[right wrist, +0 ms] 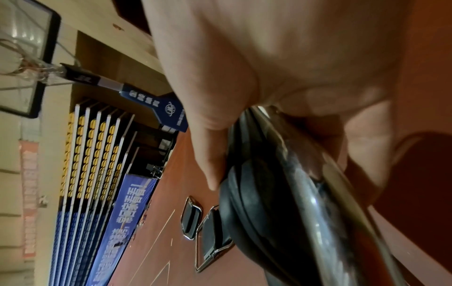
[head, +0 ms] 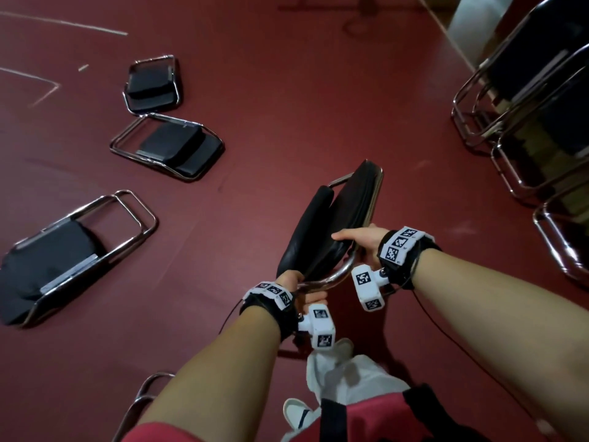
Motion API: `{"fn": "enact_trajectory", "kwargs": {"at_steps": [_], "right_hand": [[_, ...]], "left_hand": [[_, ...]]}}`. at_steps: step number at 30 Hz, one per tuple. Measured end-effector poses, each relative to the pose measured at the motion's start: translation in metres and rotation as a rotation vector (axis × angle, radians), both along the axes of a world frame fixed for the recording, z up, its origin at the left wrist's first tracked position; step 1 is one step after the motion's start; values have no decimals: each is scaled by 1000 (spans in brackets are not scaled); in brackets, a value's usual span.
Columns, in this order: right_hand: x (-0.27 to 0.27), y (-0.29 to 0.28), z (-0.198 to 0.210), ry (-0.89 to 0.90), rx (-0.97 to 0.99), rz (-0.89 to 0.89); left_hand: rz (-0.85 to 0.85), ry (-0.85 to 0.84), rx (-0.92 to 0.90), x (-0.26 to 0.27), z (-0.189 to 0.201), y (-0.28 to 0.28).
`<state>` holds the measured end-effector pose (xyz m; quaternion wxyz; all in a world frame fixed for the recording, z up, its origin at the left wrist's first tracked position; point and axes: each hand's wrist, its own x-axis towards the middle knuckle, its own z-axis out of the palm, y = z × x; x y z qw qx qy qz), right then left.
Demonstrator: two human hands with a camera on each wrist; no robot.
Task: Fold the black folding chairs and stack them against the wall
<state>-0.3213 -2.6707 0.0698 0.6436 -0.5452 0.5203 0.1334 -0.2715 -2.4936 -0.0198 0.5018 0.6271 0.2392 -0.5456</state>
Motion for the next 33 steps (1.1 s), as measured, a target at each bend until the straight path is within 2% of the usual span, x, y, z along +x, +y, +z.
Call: {"fn": "enact_trajectory", "kwargs": {"at_steps": [4,7,12,16,18,23,29,33], "right_hand": [[29,-31,6,19,-68,62],[52,-62,3,37,-99,138],[94,-136,-64,65,-158,318],[111,-158,-75,94,-209,418],[114,-168,-77,105,-206,444],[104,-140,14,240,-311,558],[106,-125,22,254,-352,423],[123,-99,19,321,-393,266]], "left_hand": [[-33,-37,60,46,19,-8],[-29,-127,106,97,44,-29],[-96,-384,122,168,75,-79],[-186,-497,158,204,82,-115],[-281,-577,182,218,80,-133],[-543,-757,175,250,82,-172],[-833,-873,55,304,65,-225],[-1189,-1030,22,331,82,-237]]}}
